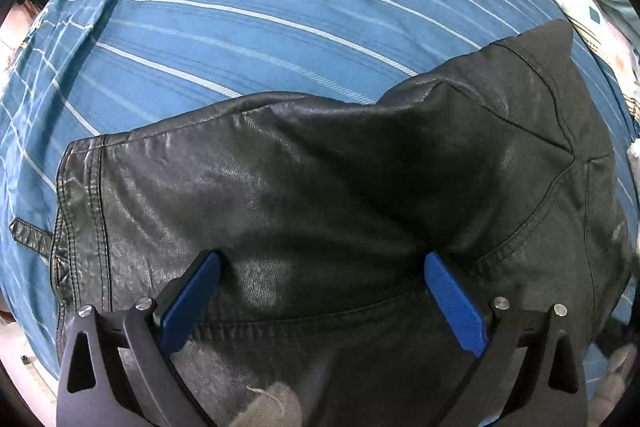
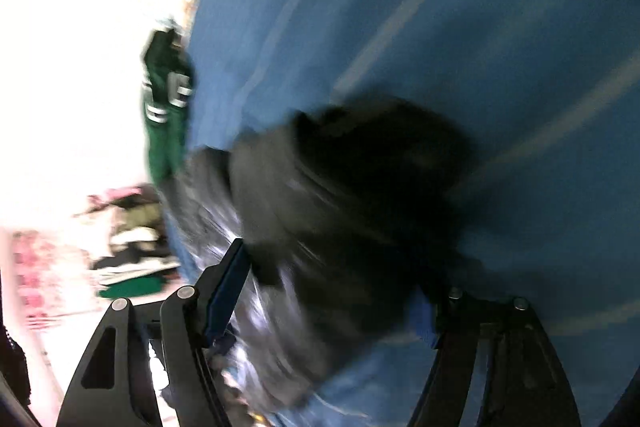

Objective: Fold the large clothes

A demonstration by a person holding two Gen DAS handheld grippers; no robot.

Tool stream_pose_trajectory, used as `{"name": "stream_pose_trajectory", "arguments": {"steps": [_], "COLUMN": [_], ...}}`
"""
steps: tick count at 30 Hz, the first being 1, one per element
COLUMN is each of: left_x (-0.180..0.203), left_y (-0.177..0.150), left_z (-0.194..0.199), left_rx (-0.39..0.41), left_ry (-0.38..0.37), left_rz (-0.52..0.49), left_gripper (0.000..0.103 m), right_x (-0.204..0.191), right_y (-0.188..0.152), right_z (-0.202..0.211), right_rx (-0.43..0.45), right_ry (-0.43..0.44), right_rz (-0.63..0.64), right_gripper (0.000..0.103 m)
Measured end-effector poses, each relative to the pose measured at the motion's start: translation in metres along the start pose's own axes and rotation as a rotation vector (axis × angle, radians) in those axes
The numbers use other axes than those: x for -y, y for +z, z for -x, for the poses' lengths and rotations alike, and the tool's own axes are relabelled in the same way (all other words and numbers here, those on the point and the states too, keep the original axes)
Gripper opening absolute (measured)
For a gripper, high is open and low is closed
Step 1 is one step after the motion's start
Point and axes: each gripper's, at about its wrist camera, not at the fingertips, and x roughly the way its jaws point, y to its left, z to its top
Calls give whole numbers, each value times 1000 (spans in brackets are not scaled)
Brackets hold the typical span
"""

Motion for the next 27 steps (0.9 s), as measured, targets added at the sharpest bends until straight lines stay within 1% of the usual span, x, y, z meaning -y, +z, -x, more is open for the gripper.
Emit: {"name": "stream_pose_trajectory", "arguments": {"steps": [2, 3, 4, 5, 7, 8, 10, 12, 14, 16, 18, 20, 21, 22, 24, 25, 26, 27], "left_x": [0, -1, -3, -2, 5, 9, 18, 34, 55, 80, 106, 113, 109, 99, 52, 27, -3, -26], "left_y": [-1, 2, 11, 12, 18, 21, 29, 40, 53, 71, 89, 102, 105, 106, 99, 92, 82, 71], "left_z": [2, 0, -4, -3, -6, -7, -7, -8, -13, -20, -25, -23, -19, -12, 15, 28, 42, 51], "left_rx": [0, 4, 7, 14, 22, 24, 30, 30, 24, 18, 24, 10, -1, 4, 48, 63, 83, 93], "left_ry": [-2, -2, -1, 4, 10, 10, -10, -52, -98, -165, -227, -267, -273, -275, -291, -283, -268, -256], "left_rz": [-9, -15, -20, -30, -60, -71, -94, -109, -124, -147, -187, -187, -166, -131, -13, 41, 104, 148], "left_gripper": [103, 103, 103, 103, 103, 103, 103, 103, 103, 103, 103, 103, 103, 103, 103, 103, 103, 103], "right_x": [-7, -12, -15, -18, -27, -33, -58, -83, -111, -140, -171, -197, -208, -222, -243, -260, -270, -281], "right_y": [3, 5, 6, 8, 8, 11, 9, 8, 6, 6, 8, 9, 8, 5, -11, -26, -41, -57], "right_z": [-17, -26, -33, -32, -33, -26, -10, 13, 31, 45, 53, 56, 54, 50, 43, 32, 24, 12], "right_rx": [8, 15, 27, 36, 66, 83, 124, 164, 201, 227, 241, 249, 243, 232, 197, 167, 140, 109], "right_ry": [3, 11, 9, 9, 16, 25, 59, 84, 91, 74, 34, -20, -28, -36, -43, -59, -67, -71], "right_rz": [8, 11, 6, -1, -11, -6, 27, 75, 138, 215, 303, 395, 423, 454, 514, 564, 599, 636], "right_gripper": [74, 73, 60, 28, 23, 20, 18, 18, 18, 18, 18, 18, 18, 18, 18, 18, 18, 18]}}
